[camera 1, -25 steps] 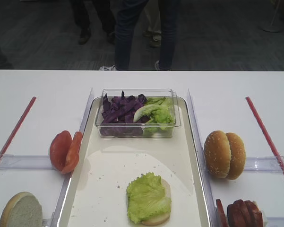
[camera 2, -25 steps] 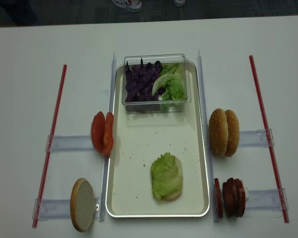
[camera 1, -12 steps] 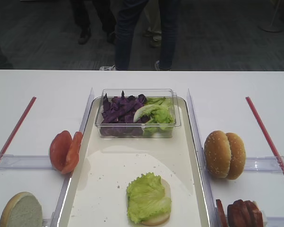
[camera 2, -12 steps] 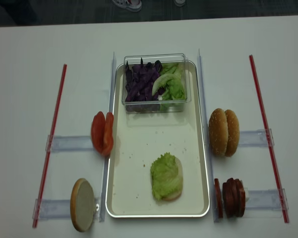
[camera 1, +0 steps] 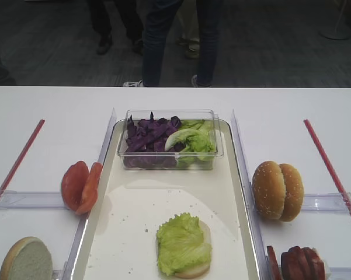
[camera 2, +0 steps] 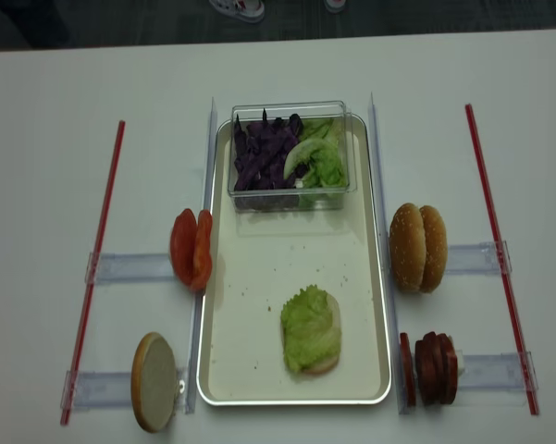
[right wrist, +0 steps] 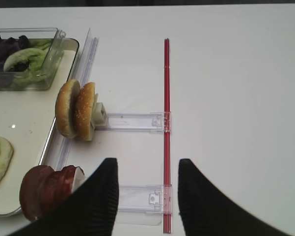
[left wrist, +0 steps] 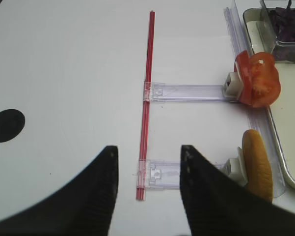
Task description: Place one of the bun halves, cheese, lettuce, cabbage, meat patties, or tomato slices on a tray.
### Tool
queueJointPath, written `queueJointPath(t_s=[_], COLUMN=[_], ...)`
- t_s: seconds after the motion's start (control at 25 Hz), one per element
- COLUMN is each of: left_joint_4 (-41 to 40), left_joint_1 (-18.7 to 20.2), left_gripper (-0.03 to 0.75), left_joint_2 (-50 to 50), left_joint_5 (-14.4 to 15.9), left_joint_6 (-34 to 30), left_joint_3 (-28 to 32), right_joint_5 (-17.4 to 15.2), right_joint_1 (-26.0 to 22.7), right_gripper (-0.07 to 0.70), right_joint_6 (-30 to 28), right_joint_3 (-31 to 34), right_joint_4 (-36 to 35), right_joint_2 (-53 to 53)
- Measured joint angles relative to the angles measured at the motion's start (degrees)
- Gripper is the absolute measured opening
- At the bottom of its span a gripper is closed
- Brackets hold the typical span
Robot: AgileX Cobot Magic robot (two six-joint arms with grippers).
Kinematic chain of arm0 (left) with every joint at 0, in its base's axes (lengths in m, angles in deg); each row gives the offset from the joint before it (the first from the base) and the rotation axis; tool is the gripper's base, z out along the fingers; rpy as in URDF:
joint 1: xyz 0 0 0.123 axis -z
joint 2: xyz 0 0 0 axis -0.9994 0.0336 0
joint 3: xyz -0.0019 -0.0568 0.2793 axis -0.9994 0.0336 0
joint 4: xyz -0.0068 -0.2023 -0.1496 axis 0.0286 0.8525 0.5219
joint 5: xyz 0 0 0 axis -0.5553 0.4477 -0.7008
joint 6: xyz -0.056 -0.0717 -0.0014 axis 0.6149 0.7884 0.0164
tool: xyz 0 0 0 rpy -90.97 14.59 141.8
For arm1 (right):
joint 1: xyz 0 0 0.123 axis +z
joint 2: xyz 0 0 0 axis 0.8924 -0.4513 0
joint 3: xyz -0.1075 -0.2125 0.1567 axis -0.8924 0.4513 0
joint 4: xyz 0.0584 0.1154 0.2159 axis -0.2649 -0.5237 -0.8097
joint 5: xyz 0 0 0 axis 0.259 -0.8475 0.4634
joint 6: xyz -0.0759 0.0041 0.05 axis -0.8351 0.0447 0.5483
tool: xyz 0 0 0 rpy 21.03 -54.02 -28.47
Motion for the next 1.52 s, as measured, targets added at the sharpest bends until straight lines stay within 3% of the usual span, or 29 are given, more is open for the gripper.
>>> queueJointPath(t_s=[1.52], left_joint_4=[0.0], left_joint_1=[0.0], left_gripper=[0.288], left_joint_2=[0.0], left_joint_5=[0.0], left_joint_6=[0.0], left_joint_3=[0.0], right_joint_5=[-0.1], right_joint_1=[0.0], right_gripper=[0.328], right_joint_6=[0.1], right_joint_3=[0.0], right_joint_4=[0.3], right_joint_2=[0.6])
